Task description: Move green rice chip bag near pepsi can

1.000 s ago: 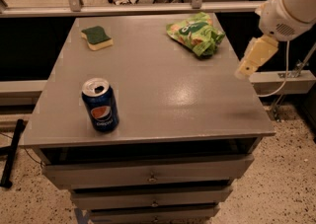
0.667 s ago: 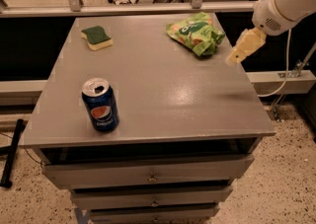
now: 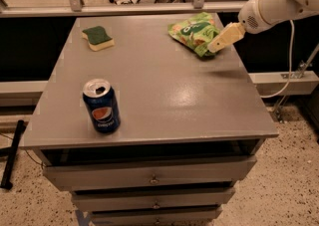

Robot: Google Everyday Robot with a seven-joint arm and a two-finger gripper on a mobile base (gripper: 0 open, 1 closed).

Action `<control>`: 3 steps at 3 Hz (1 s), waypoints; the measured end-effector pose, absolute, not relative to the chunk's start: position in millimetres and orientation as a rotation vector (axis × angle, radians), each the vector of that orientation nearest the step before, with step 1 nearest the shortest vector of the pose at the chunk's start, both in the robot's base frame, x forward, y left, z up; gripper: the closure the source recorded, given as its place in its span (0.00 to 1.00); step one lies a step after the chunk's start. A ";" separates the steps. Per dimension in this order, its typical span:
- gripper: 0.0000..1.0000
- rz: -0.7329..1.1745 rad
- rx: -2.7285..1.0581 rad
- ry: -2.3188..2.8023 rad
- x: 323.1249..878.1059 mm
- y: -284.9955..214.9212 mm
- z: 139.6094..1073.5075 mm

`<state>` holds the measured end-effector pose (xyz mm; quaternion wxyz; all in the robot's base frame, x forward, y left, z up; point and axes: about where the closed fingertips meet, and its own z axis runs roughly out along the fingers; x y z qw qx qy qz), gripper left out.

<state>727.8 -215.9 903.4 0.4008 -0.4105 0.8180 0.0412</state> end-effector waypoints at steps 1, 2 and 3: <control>0.00 0.190 -0.949 2.085 752.9 -204.2 883.2; 0.18 0.290 -0.900 2.110 759.1 -189.6 865.8; 0.41 0.399 -0.880 2.130 754.8 -172.3 858.0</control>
Offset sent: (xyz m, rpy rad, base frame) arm 0.0367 0.0390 -0.0517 0.2549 0.1314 -0.0566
